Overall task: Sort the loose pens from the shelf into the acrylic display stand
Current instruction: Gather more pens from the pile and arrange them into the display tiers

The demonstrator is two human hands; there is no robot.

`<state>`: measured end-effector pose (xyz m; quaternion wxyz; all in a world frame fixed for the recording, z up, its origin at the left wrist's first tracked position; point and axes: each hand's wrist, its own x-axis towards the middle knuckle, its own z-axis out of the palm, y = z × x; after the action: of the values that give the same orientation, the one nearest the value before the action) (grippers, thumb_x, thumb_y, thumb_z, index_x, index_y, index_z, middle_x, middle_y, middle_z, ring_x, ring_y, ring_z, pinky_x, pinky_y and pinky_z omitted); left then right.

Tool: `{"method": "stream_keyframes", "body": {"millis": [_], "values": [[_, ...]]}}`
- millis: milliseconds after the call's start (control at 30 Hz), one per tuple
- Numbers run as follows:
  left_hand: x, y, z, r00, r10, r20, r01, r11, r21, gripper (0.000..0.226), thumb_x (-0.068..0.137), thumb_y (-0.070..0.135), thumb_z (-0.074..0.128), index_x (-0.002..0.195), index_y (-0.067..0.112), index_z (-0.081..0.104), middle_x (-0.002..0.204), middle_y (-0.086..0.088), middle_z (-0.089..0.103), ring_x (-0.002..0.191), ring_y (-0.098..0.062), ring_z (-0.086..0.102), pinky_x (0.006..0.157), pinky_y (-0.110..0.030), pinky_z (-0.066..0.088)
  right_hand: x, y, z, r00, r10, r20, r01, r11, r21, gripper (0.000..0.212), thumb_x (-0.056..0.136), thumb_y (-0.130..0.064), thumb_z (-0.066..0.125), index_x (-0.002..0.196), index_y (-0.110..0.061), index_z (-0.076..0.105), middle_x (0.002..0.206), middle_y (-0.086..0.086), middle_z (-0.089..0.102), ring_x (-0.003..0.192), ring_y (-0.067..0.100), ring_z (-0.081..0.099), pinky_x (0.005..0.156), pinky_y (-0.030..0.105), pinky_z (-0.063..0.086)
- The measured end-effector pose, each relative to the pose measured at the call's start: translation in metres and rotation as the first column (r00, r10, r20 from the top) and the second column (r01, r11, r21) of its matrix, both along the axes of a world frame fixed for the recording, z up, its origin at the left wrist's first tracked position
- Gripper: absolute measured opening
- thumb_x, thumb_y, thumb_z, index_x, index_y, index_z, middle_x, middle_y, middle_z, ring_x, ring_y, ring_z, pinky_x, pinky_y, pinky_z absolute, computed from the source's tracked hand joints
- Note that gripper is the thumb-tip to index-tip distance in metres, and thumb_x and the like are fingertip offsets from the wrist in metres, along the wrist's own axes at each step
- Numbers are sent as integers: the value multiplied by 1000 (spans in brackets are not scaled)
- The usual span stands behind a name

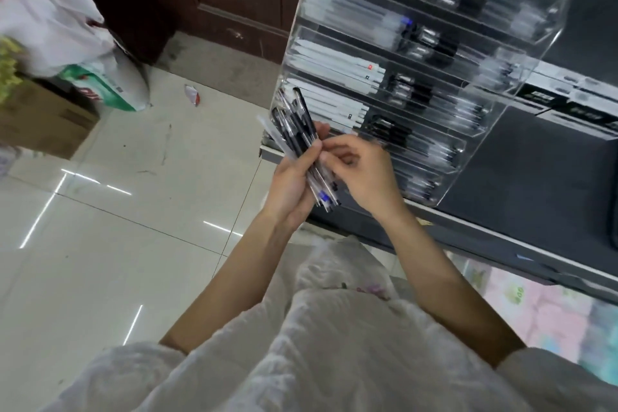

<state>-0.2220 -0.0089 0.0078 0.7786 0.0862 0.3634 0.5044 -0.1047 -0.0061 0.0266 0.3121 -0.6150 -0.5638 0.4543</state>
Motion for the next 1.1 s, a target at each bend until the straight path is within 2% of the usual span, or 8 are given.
{"method": "stream_keyframes", "body": {"millis": [67, 167, 233, 333, 467, 633, 867, 1100], "values": [[5, -4, -4, 999, -45, -22, 44, 999, -14, 40, 93, 13, 50, 129, -4, 49, 128, -29, 51, 105, -32, 60, 88, -41, 55, 9, -5, -1, 998, -48, -42, 45, 997, -57, 13, 82, -14, 71, 95, -15, 69, 79, -7, 67, 70, -2, 61, 67, 13, 48], [12, -5, -10, 999, -23, -26, 21, 998, -57, 23, 98, 9, 45, 118, 7, 57, 105, -9, 67, 96, -19, 65, 83, -37, 57, 29, -14, -2, 994, -108, -3, 108, 994, -19, 7, 85, -16, 68, 92, -17, 67, 77, -11, 65, 67, -3, 60, 67, 13, 46], [14, -3, -12, 1000, 20, 7, -19, 994, -105, 20, 98, 8, 43, 112, 13, 57, 87, 0, 65, 79, -10, 65, 75, -30, 57, 54, -22, -4, 970, -162, 181, 146, 984, 102, 8, 88, -18, 65, 94, -16, 70, 80, -8, 66, 68, 2, 60, 67, 14, 46], [12, -1, -14, 998, 66, 22, -61, 985, -162, 18, 99, 9, 40, 108, 14, 56, 71, 3, 57, 56, -5, 53, 57, -19, 51, 99, -37, -10, 810, -222, 544, 83, 960, 267, 14, 88, -18, 64, 99, -15, 72, 93, 4, 67, 77, 19, 62, 71, 31, 52], [12, 0, -17, 996, 85, 33, -78, 983, -166, 18, 101, 13, 39, 107, 15, 55, 66, 4, 54, 52, -4, 48, 51, -17, 45, 131, -53, -15, 681, -184, 709, -79, 944, 321, 19, 83, -11, 68, 101, -14, 73, 94, 5, 68, 83, 28, 63, 66, 31, 49], [13, -5, -18, 998, 66, 1, -65, 985, -160, 18, 101, 19, 39, 111, 16, 55, 66, 5, 48, 53, -3, 44, 51, -15, 42, 118, -43, -24, 627, -23, 778, -205, 959, 193, 19, 81, -11, 69, 97, -20, 74, 90, 3, 71, 84, 27, 66, 62, 31, 49], [9, -10, -18, 998, 67, -6, -67, 988, -142, 21, 101, 22, 40, 116, 16, 54, 68, 5, 50, 58, -4, 48, 58, -18, 49, 111, -31, -38, 615, 47, 787, -176, 981, 80, 21, 92, -19, 58, 109, -21, 71, 106, 1, 69, 94, 25, 64, 71, 31, 45], [9, -14, -14, 997, 46, 62, -42, 996, -76, 20, 100, 12, 42, 112, 16, 57, 85, 4, 66, 76, -7, 65, 88, -30, 53, 103, -33, -45, 603, 26, 797, -111, 992, 52, 24, 94, -18, 55, 113, -17, 68, 110, 5, 66, 100, 27, 60, 70, 31, 44]]}}
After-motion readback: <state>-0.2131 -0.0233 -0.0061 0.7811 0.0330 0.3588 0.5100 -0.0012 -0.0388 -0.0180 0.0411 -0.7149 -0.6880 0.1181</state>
